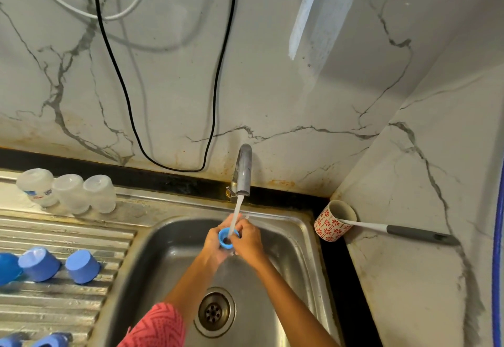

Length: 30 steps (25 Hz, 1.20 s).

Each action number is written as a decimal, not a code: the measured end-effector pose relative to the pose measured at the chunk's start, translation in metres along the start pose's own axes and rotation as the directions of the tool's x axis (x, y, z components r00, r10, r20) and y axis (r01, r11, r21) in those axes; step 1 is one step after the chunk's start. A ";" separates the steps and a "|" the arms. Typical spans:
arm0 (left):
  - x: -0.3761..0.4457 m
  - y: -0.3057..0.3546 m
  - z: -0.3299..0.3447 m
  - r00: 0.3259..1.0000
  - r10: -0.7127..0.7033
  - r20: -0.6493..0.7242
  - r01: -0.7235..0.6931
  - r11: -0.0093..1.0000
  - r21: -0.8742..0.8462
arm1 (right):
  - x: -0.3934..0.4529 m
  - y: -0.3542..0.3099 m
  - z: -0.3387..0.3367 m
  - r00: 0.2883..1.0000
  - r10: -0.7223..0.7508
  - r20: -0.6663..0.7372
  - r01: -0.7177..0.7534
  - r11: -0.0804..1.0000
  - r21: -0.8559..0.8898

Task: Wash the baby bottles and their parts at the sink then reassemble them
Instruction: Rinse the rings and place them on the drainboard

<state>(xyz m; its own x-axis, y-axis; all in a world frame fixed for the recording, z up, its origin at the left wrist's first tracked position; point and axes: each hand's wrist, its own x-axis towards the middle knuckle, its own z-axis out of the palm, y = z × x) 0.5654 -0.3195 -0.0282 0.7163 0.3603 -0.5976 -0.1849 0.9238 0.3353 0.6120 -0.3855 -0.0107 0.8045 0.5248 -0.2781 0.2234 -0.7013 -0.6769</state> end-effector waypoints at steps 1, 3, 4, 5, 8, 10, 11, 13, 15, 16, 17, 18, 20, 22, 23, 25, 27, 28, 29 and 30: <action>-0.003 0.003 -0.002 1.000 0.014 -0.017 -0.014 0.999 0.041 | 0.002 -0.004 0.006 1.000 0.029 0.005 -0.029 0.996 0.089; -0.006 0.013 -0.001 0.996 0.055 -0.070 -0.039 0.976 0.214 | 0.002 -0.015 0.012 0.995 0.096 0.026 -0.099 0.947 0.306; -0.005 0.019 0.004 0.994 0.061 -0.093 -0.029 0.948 0.316 | 0.002 -0.018 0.013 0.991 0.131 0.038 -0.134 0.888 0.439; 0.000 0.026 0.009 0.989 0.089 -0.122 -0.031 0.908 0.419 | 0.000 -0.020 0.010 0.983 0.170 0.061 -0.174 0.801 0.572; 0.019 0.048 0.028 0.949 0.299 -0.102 -0.172 0.760 0.626 | -0.010 -0.009 0.004 0.948 0.245 0.205 -0.317 0.645 0.695; 0.021 0.053 0.041 0.945 0.326 -0.004 -0.229 0.674 0.702 | -0.011 -0.004 0.001 0.923 0.233 0.306 -0.384 0.616 0.688; 0.020 0.053 0.048 0.944 0.331 0.015 -0.237 0.641 0.730 | -0.011 -0.007 -0.003 0.916 0.216 0.339 -0.398 0.600 0.694; 0.022 0.047 0.054 0.931 0.365 0.010 -0.226 0.555 0.801 | -0.010 -0.014 -0.013 0.923 0.183 0.337 -0.378 0.587 0.716; 0.028 0.040 0.054 0.926 0.367 0.087 -0.233 0.375 0.897 | -0.011 -0.014 -0.019 0.940 0.120 0.318 -0.324 0.598 0.733; 0.033 0.041 0.054 0.922 0.364 0.133 -0.229 0.234 0.945 | -0.013 -0.009 -0.020 0.941 0.109 0.319 -0.317 0.608 0.728; 0.034 0.045 0.053 0.929 0.334 0.160 -0.223 0.156 0.962 | -0.017 -0.003 -0.019 0.935 0.124 0.331 -0.334 0.615 0.714; 0.035 0.050 0.052 0.950 0.271 0.157 -0.206 0.159 0.966 | -0.023 0.004 -0.018 0.921 0.150 0.358 -0.369 0.625 0.688; 0.029 0.061 0.051 0.952 0.229 0.202 -0.193 -0.061 0.979 | -0.034 0.015 -0.011 0.893 0.188 0.410 -0.419 0.679 0.603; 0.014 0.065 0.046 0.943 0.208 0.258 -0.222 -0.182 0.958 | -0.041 0.019 -0.004 0.929 0.157 0.334 -0.311 0.821 0.479; 0.005 0.063 0.041 0.934 0.233 0.272 -0.222 -0.218 0.950 | -0.043 0.018 -0.002 0.967 0.090 0.236 -0.182 0.897 0.403; -0.011 0.050 0.020 0.924 0.275 0.264 -0.187 -0.278 0.942 | -0.049 0.015 -0.003 0.995 -0.102 0.005 0.100 0.981 0.164; -0.033 0.034 -0.019 0.929 0.249 0.275 -0.154 -0.416 0.896 | -0.060 0.024 0.004 0.952 -0.301 -0.058 0.291 0.947 -0.133; -0.048 0.026 -0.042 0.934 0.204 0.294 -0.164 -0.487 0.858 | -0.069 0.032 0.011 0.946 -0.318 0.055 0.319 0.896 -0.310; -0.065 0.022 -0.064 0.946 0.162 0.281 -0.169 -0.491 0.855 | -0.080 0.042 0.021 0.947 -0.228 0.225 0.313 0.811 -0.494; -0.079 0.019 -0.083 0.951 0.132 0.278 -0.184 -0.480 0.858 | -0.092 0.053 0.033 0.933 -0.072 0.353 0.297 0.708 -0.640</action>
<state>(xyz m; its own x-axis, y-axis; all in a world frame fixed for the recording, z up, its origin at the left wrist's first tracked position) 0.4492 -0.3201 -0.0352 0.8443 0.4287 -0.3215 0.5338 -0.6212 0.5737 0.5315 -0.4555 -0.0435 0.5399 0.7104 -0.4515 0.7497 -0.6497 -0.1257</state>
